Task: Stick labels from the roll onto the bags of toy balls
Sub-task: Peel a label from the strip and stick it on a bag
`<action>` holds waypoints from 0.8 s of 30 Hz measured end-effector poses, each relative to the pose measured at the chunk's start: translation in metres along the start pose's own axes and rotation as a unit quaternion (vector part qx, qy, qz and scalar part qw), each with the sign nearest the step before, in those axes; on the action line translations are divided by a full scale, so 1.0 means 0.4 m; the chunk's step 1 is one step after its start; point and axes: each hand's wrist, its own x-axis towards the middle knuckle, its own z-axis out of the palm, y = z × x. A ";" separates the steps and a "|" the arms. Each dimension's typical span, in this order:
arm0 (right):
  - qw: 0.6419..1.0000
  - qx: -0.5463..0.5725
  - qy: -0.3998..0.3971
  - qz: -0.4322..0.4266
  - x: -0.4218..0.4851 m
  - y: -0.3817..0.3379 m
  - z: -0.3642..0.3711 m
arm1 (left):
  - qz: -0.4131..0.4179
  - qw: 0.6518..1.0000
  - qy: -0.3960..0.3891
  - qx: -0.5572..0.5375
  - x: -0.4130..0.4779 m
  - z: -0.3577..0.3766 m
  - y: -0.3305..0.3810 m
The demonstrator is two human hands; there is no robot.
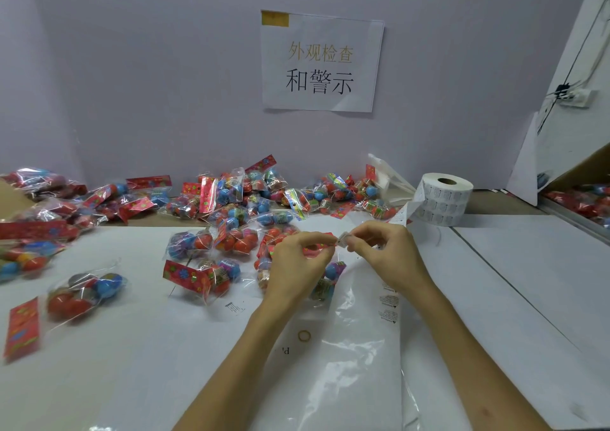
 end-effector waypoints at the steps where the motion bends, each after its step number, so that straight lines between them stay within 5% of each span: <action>1: 1.000 0.006 -0.005 0.004 0.001 -0.001 0.000 | 0.004 1.000 0.002 0.013 -0.001 0.002 0.000; 10: 0.977 -0.198 -0.006 0.082 -0.004 0.040 -0.009 | -0.064 0.996 0.052 0.025 0.009 -0.006 -0.024; 18: 0.974 -0.149 -0.108 0.134 -0.011 0.027 0.032 | -0.067 0.996 0.035 0.038 0.007 0.003 -0.023; 24: 0.993 -0.002 -0.024 0.115 -0.005 0.015 0.029 | -0.097 0.994 0.012 -0.040 0.007 -0.004 -0.016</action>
